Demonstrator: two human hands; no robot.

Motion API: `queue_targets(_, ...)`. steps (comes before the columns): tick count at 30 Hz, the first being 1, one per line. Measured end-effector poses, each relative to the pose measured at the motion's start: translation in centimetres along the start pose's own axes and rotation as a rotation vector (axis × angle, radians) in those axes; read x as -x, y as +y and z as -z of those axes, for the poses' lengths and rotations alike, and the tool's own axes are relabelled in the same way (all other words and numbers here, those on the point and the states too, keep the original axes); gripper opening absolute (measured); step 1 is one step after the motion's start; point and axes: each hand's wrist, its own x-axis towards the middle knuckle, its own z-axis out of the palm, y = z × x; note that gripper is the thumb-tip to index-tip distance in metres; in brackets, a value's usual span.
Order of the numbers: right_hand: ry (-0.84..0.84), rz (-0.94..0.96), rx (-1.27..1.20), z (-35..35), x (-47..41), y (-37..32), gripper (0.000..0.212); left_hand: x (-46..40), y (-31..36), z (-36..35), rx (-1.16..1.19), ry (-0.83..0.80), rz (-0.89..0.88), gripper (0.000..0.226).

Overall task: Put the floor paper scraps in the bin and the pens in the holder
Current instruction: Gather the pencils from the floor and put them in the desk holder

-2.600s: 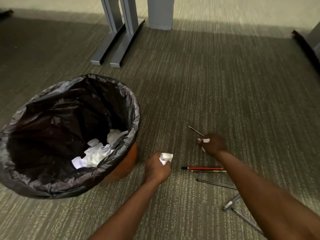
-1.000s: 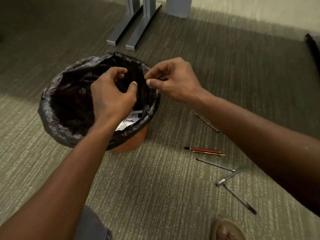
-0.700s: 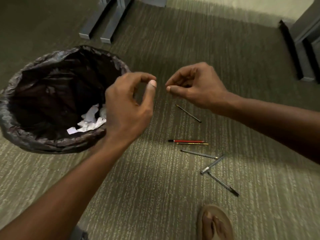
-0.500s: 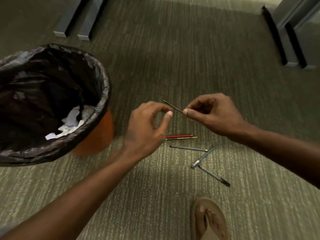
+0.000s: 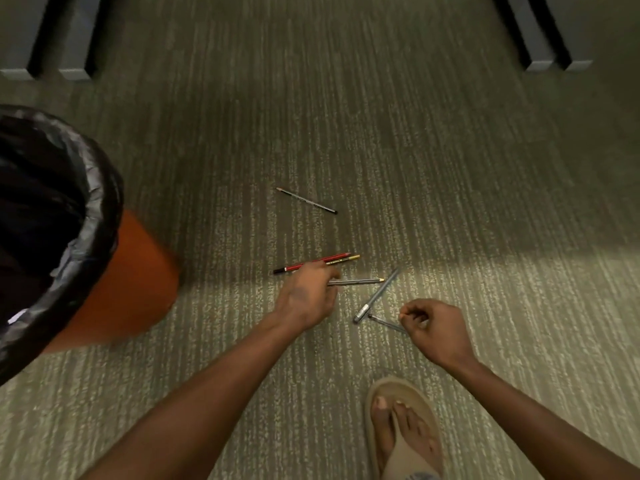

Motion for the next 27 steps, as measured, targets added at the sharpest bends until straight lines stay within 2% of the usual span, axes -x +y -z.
queue_targets(6, 0.044, -0.128, -0.124, -0.4, -2.0, 1.2, 0.004, -1.8, 1.1, -2.5, -0.170, -0.073, -0.016, 0.030)
queue_targets(12, 0.064, -0.193, -0.198, -0.6, -4.8, 1.4, 0.007, -2.6, 1.6, -3.8, -0.209, 0.023, 0.015, 0.028)
queue_targets(15, 0.046, -0.228, -0.303, -0.3, -4.8, 1.4, 0.001, -2.2, 1.6, -3.9, -0.003, 0.132, 0.090, 0.018)
queue_targets(17, -0.053, -0.258, -0.507, 0.0, -4.6, 0.5, 0.004, -1.7, 2.4, -3.5, 0.241, 0.216, 0.148, 0.014)
queue_targets(20, -0.216, -0.288, -0.763, -0.1, -4.3, -1.2, 0.015, -0.6, 4.9, -3.2, 0.511, 0.201, 0.124, 0.013)
queue_targets(22, -0.240, -0.267, -0.846, -0.5, -4.3, -2.4, 0.017, -0.1, 6.4, -3.4, 0.577, 0.183, 0.099, 0.016)
queue_targets(27, -0.149, -0.283, -0.931, -0.6, -4.5, -3.6, 0.015, 0.1, 7.1, -3.8, 0.660, 0.195, 0.134, 0.015)
